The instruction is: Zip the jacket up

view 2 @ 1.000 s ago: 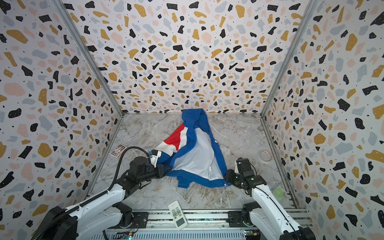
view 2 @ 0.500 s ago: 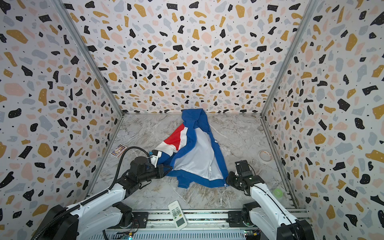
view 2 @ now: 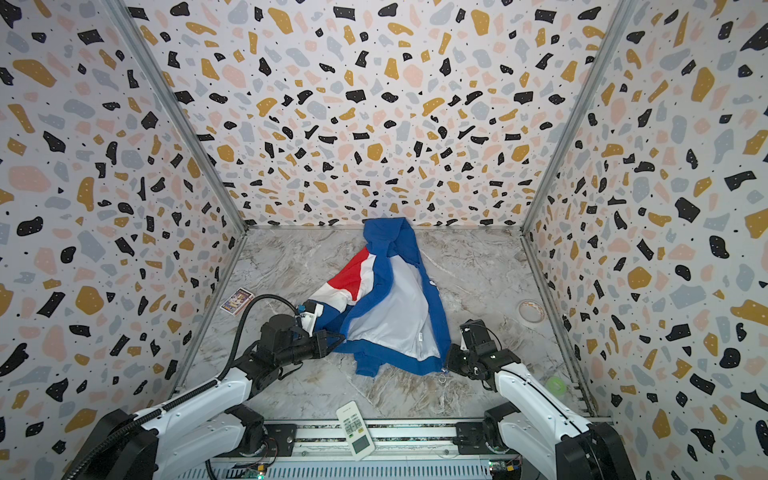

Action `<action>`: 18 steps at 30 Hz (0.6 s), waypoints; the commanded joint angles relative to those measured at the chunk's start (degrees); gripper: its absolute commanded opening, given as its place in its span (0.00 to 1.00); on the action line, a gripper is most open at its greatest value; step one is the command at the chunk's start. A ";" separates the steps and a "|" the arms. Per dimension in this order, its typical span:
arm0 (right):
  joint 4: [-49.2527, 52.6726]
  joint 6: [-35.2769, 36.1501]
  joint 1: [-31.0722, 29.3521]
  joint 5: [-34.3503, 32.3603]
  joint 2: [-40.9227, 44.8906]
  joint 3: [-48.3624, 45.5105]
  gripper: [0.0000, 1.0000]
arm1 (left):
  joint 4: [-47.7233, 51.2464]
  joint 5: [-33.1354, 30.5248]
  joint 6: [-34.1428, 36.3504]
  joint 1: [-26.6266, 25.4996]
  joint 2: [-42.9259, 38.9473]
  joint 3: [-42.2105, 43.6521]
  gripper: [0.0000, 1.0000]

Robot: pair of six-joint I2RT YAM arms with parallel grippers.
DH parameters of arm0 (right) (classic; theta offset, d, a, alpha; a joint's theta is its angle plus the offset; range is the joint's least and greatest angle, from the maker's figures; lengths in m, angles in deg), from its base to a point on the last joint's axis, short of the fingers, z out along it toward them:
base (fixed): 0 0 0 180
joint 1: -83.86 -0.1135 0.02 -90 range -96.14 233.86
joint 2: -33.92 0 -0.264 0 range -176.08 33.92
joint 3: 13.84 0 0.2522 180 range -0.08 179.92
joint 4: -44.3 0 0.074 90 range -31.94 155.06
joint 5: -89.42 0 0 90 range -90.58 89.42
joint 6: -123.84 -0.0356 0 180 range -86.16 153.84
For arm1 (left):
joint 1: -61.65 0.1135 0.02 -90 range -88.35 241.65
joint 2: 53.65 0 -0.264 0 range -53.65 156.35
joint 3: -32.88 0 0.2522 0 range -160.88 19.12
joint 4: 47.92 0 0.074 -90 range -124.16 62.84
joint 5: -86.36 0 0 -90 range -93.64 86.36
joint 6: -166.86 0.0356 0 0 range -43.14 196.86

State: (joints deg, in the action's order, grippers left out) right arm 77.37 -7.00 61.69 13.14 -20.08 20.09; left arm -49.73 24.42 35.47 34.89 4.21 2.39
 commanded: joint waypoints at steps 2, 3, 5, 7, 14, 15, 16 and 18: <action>-12.88 -1.56 -4.48 8.86 3.11 -0.75 0.00 | -7.99 0.96 -2.77 -0.55 -0.24 1.52 0.00; -16.58 -2.67 -6.09 9.86 3.72 -0.91 0.00 | -11.41 1.27 -4.98 -0.77 -0.53 2.37 0.00; -22.56 -4.05 -9.03 9.87 4.16 -0.91 0.00 | -18.85 1.48 -9.82 -1.13 -1.78 4.34 0.00; -29.06 -5.62 -10.20 11.29 3.62 -0.91 0.00 | -25.68 0.30 -14.52 -1.91 -3.57 5.88 0.00; -49.33 -10.51 -13.25 14.60 -1.32 0.59 0.00 | -32.83 -6.52 -18.48 -4.66 -10.73 6.27 0.00; -51.50 -10.86 -13.61 14.84 -2.11 0.98 0.00 | -33.62 -6.93 -18.83 -4.85 -11.30 6.27 0.00; -53.72 -11.45 -13.97 14.87 -2.77 1.18 0.00 | -34.32 -7.38 -19.07 -4.96 -11.63 6.27 0.00; -59.47 -12.75 -15.30 14.80 -4.52 1.29 0.00 | -36.33 -8.11 -19.64 -5.44 -11.66 6.36 0.00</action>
State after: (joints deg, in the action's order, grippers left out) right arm 30.66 -17.21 47.81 26.45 -23.44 18.95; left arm -78.14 18.30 17.81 30.19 -6.80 9.01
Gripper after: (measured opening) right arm 0.046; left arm 0.045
